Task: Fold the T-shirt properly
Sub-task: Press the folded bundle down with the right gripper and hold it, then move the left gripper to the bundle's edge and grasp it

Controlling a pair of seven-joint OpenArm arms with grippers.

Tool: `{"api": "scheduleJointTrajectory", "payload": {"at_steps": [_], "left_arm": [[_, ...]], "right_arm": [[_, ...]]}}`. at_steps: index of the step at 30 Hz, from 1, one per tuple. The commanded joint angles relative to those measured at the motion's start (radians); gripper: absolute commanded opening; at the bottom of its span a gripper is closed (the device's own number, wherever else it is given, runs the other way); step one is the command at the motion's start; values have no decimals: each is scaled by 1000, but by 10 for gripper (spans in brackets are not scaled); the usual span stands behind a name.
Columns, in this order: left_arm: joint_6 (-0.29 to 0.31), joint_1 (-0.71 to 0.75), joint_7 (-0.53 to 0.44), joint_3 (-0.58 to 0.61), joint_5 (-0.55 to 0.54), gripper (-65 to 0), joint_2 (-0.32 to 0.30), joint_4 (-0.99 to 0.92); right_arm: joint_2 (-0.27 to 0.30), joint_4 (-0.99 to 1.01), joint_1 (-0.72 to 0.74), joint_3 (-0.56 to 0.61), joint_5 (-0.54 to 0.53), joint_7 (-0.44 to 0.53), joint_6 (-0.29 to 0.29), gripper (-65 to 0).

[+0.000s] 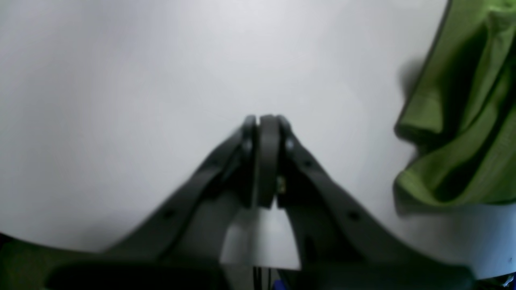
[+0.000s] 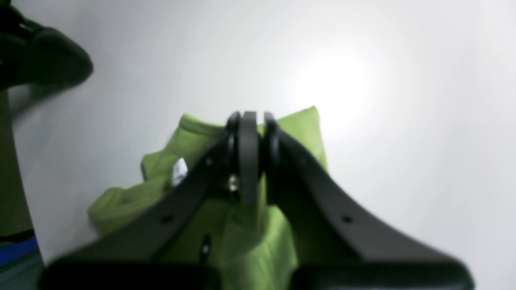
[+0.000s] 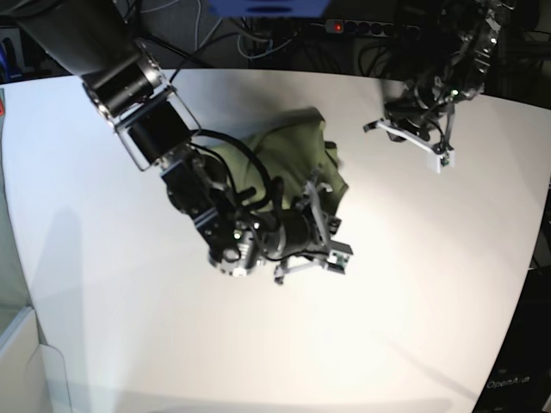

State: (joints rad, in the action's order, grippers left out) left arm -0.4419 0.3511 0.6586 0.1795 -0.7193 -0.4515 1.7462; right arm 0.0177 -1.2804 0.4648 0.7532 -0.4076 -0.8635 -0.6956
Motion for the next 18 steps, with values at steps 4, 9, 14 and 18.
{"api": "scheduleJointTrajectory", "payload": {"at_steps": [4,9,14,18], "left_arm": [[-11,7,39,4,-12,-628,-5,-4],[-11,7,39,4,-4,-628,7,-2],[-11,9,39,4,-4,-628,7,-4],[-11,9,39,4,-4,-628,7,-2]], "right_arm": [[-25,-17,61,-4,-18,8,-3,-643],[-38,20,105,-4,-18,-3,-3,-643],[-46,84,144,-2,-20,16,-3,-643],[-40,87,144,2,-20,37,-3,-643]]}}
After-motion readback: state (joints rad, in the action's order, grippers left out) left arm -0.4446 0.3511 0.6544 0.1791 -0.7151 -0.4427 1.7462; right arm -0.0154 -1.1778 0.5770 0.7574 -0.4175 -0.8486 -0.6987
